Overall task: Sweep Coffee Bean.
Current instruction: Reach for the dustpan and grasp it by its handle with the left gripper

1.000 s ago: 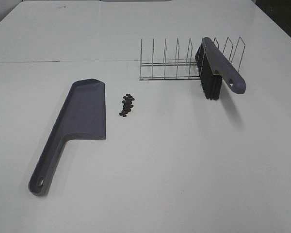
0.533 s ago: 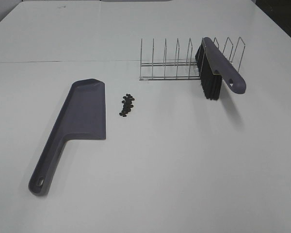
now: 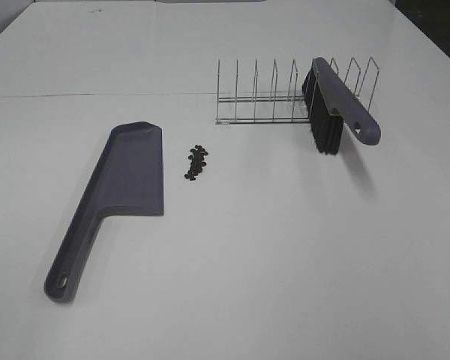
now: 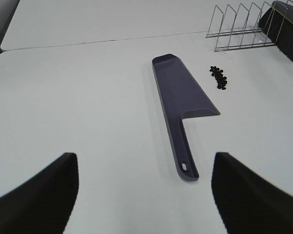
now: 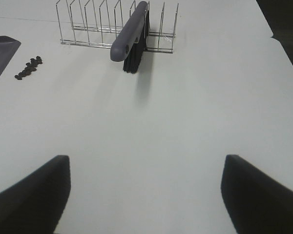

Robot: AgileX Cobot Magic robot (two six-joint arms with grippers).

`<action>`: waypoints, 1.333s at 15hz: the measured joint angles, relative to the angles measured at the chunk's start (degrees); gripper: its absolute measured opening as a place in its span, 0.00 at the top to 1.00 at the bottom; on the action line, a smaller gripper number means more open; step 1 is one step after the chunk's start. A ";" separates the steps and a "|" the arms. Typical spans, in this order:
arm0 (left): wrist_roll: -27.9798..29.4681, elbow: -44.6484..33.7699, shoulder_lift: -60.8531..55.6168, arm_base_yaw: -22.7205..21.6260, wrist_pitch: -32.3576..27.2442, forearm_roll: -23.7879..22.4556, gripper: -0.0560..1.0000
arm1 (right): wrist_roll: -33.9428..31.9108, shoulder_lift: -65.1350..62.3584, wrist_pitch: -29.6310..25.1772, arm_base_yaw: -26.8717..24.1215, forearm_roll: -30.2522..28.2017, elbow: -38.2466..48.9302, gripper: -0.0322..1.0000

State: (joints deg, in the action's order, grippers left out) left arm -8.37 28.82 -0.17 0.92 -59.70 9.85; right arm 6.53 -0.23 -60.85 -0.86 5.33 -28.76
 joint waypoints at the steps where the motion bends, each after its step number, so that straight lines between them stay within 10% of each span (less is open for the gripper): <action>1: 0.00 0.00 0.00 0.00 0.00 0.00 0.27 | 0.00 0.00 0.00 0.00 0.00 0.00 0.25; 20: 0.00 0.00 0.00 0.00 0.00 0.00 0.27 | 0.00 0.00 0.00 0.00 0.00 0.00 0.25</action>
State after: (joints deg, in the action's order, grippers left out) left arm -8.37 28.82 -0.17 0.92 -59.70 9.85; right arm 6.53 -0.23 -60.85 -0.86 5.33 -28.76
